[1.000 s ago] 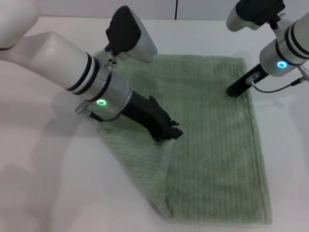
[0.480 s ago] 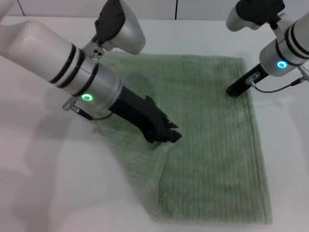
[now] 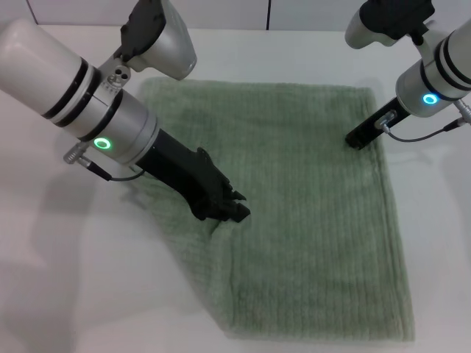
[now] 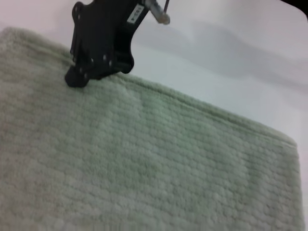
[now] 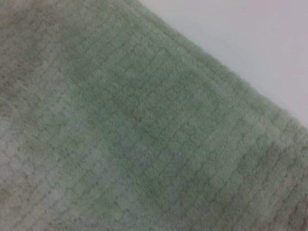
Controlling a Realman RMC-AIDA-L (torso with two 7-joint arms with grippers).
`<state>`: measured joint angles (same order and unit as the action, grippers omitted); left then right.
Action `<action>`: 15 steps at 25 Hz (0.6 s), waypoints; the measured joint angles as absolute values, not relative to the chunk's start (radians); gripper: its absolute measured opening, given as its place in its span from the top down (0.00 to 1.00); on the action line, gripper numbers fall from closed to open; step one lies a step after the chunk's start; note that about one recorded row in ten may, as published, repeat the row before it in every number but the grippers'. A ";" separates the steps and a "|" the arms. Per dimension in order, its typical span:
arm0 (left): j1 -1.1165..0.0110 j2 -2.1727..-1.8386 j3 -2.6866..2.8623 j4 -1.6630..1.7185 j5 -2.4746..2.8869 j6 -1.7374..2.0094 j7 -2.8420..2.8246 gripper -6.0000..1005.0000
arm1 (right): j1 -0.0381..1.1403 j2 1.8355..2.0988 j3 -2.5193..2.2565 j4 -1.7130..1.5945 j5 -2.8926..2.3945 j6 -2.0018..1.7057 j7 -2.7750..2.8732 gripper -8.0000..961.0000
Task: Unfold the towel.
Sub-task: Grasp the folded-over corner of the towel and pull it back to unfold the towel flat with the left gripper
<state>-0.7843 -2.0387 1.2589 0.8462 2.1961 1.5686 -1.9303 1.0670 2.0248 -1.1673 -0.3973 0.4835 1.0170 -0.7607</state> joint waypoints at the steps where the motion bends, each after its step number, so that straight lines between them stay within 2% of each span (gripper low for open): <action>1: -0.783 -2.039 1.248 0.854 2.202 1.583 -1.928 0.82 | 1.067 2.025 -1.167 -0.397 0.483 1.017 -0.761 0.99; 5: -0.781 -2.036 1.230 0.866 2.208 1.607 -1.923 0.81 | 1.065 2.025 -1.167 -0.397 0.483 1.016 -0.761 0.99; 6: -0.779 -2.025 1.221 0.884 2.209 1.652 -1.921 0.81 | 1.064 2.025 -1.167 -0.397 0.483 1.016 -0.761 0.99; 15: -0.774 -1.998 1.218 0.905 2.217 1.751 -1.931 0.81 | 1.065 2.025 -1.167 -0.397 0.483 1.014 -0.764 0.99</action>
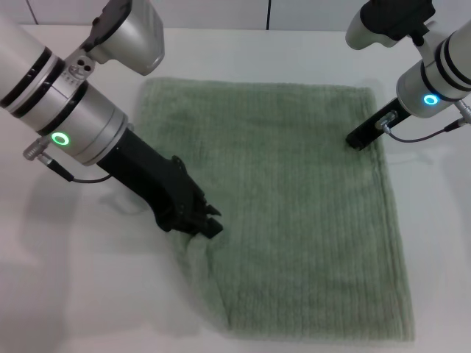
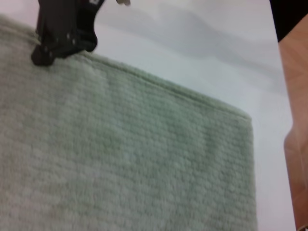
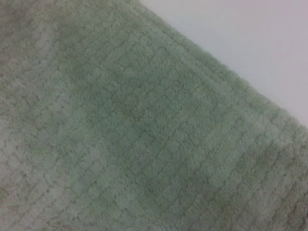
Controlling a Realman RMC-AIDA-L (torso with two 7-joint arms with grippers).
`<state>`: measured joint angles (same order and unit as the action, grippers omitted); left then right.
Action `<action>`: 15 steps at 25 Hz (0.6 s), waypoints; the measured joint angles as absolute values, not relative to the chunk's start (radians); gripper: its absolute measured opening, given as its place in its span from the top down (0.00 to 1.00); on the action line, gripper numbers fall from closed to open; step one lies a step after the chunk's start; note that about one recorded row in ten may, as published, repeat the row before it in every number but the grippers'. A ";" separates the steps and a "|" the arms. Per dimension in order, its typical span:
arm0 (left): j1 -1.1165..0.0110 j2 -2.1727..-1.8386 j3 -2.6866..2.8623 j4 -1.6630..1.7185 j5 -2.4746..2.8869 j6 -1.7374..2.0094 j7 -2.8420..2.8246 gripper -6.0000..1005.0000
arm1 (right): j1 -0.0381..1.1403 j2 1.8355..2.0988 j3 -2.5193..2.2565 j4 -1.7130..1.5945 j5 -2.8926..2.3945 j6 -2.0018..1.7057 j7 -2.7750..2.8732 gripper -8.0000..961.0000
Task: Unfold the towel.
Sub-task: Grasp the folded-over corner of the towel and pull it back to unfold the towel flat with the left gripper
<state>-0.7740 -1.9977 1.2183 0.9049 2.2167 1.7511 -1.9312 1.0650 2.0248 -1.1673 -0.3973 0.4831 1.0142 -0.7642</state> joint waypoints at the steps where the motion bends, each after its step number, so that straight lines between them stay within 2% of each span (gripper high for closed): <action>1: -0.774 -1.997 1.216 0.906 2.225 1.756 -1.932 0.81 | 1.065 2.025 -1.167 -0.397 0.483 1.014 -0.765 0.99; 15: -0.827 -2.031 1.182 0.919 2.433 1.829 -1.945 0.80 | 1.067 2.025 -1.167 -0.397 0.483 1.014 -0.767 0.99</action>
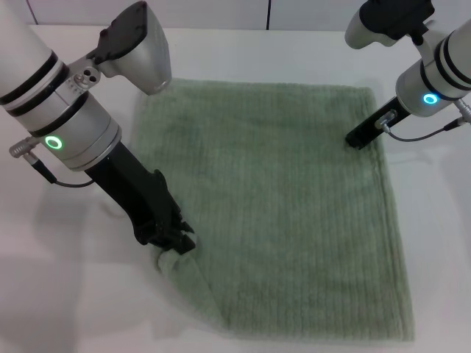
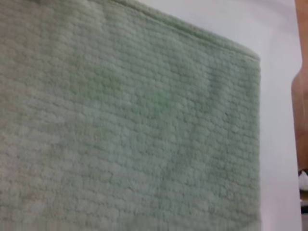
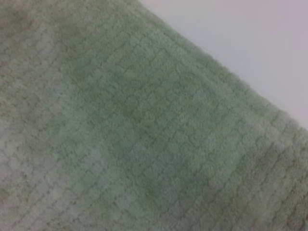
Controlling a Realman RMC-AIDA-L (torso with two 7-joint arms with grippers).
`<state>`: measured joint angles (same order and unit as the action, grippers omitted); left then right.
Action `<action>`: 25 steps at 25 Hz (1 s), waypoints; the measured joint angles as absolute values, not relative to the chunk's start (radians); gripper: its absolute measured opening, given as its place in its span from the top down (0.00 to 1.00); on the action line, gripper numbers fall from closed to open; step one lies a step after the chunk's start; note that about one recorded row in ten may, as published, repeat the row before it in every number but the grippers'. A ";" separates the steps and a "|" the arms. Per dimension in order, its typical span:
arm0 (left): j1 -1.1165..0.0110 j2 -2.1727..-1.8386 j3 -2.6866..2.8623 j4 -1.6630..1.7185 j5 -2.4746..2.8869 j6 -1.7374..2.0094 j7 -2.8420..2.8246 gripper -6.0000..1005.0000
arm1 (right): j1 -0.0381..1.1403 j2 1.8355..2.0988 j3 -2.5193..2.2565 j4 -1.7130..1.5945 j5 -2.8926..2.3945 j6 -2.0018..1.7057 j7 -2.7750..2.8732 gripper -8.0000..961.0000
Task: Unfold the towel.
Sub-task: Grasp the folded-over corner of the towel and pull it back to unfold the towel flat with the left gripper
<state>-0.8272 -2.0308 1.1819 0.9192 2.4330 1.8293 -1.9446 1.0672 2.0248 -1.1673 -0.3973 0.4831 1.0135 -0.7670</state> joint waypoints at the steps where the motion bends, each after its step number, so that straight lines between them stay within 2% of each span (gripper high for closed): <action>1: -0.827 -2.031 1.182 0.919 2.433 1.829 -1.945 0.80 | 1.067 2.025 -1.167 -0.397 0.483 1.013 -0.767 0.99; 11: -0.824 -2.031 1.123 0.940 2.465 1.869 -1.962 0.79 | 1.067 2.026 -1.167 -0.397 0.483 1.012 -0.767 0.99; 17: -0.808 -2.022 1.056 0.940 2.465 1.876 -1.947 0.78 | 1.070 2.026 -1.167 -0.400 0.483 1.012 -0.762 0.99; 18: -0.788 -2.010 1.006 0.933 2.463 1.883 -1.926 0.78 | 1.071 2.026 -1.167 -0.401 0.483 1.012 -0.761 0.99; 21: -0.774 -2.005 0.985 0.925 2.459 1.889 -1.913 0.78 | 1.073 2.026 -1.167 -0.402 0.483 1.012 -0.760 0.99; 25: -0.758 -2.013 0.971 0.921 2.458 1.914 -1.885 0.78 | 1.077 2.026 -1.167 -0.403 0.483 1.012 -0.759 0.99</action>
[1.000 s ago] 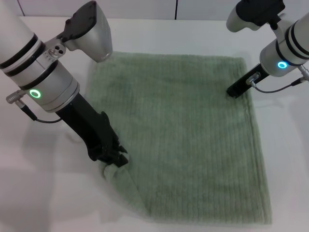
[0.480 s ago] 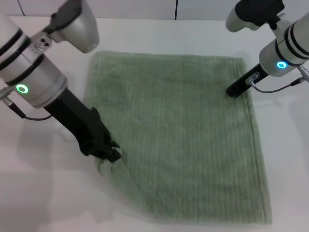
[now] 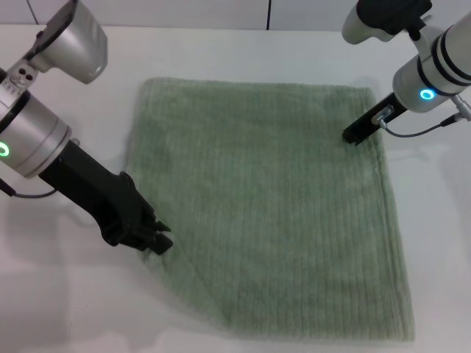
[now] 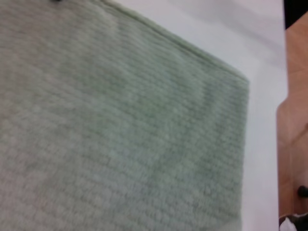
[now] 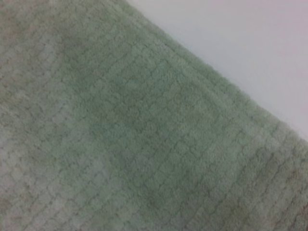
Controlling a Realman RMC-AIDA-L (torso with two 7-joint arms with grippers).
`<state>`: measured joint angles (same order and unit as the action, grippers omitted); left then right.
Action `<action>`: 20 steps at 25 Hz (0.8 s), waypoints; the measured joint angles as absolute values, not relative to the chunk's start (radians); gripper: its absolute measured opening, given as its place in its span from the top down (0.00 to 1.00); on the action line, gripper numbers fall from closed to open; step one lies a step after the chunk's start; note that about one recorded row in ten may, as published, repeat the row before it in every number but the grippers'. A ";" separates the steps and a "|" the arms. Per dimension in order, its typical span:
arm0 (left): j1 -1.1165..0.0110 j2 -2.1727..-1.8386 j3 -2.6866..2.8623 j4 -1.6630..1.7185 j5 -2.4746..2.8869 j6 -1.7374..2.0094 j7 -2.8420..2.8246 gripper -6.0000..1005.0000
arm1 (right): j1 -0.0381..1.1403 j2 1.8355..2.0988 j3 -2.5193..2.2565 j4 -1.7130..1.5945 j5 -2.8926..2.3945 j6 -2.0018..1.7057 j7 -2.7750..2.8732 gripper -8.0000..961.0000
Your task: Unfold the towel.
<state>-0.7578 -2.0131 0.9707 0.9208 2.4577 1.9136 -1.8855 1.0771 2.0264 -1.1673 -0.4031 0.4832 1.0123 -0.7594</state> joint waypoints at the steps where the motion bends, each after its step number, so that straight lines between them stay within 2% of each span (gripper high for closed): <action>1: -0.758 -2.013 0.971 0.921 2.458 1.914 -1.885 0.78 | 1.077 2.026 -1.167 -0.403 0.483 1.012 -0.759 0.99; 3: -0.752 -2.025 0.935 0.916 2.456 1.919 -1.864 0.78 | 1.078 2.026 -1.167 -0.405 0.483 1.012 -0.759 0.99; 11: -0.749 -2.029 0.899 0.913 2.459 1.916 -1.855 0.77 | 1.079 2.026 -1.167 -0.402 0.483 1.012 -0.759 0.99; 16: -0.747 -2.018 0.862 0.916 2.435 1.924 -1.834 0.54 | 1.078 2.027 -1.165 -0.398 0.484 1.012 -0.761 0.99; 19: -0.747 -2.013 0.832 0.918 2.419 1.923 -1.820 0.35 | 1.077 2.028 -1.165 -0.398 0.484 1.012 -0.762 0.99; 20: -0.747 -2.013 0.832 0.918 2.419 1.923 -1.820 0.35 | 1.077 2.028 -1.165 -0.398 0.484 1.012 -0.762 0.99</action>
<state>-0.7470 -2.0130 0.8322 0.9180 2.4189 1.9227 -1.8205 1.0767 2.0278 -1.1647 -0.3976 0.4839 1.0124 -0.7621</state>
